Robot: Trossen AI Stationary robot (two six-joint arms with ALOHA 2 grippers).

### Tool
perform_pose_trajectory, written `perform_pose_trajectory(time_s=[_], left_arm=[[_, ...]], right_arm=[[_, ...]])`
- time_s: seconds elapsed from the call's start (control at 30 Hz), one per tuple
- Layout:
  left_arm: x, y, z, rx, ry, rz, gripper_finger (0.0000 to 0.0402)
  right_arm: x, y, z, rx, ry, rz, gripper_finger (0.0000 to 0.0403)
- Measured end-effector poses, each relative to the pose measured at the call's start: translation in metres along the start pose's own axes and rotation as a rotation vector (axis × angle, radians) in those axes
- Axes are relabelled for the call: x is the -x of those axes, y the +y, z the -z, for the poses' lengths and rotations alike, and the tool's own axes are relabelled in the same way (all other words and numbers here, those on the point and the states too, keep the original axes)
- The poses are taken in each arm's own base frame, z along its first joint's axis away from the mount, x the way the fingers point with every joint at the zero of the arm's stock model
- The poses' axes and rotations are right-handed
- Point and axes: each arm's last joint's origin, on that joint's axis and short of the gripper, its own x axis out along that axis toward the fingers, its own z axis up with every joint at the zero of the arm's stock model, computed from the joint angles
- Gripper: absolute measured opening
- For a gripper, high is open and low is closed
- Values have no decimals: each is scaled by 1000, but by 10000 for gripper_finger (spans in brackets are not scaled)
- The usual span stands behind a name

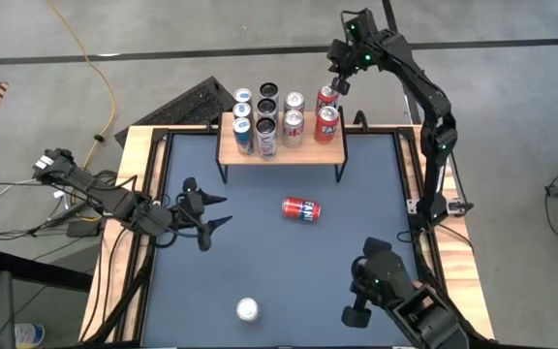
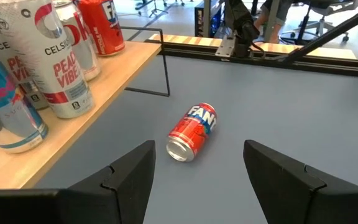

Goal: Place canned beverage on shelf
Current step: Adjust the orange soda can

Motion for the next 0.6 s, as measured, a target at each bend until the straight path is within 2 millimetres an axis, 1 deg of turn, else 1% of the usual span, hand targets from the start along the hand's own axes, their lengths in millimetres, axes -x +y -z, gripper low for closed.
perform_pose_trajectory(time_s=[0.2,0.4,0.6], left_arm=[[0,0,0,4,-1,0,235],[0,0,0,7,-1,0,235],[0,0,0,7,-2,-1,235]], right_arm=[[-4,3,3,10,28,-38,0],[-4,4,5,22,41,-64,0],[-4,7,4,33,-1,-122,0]])
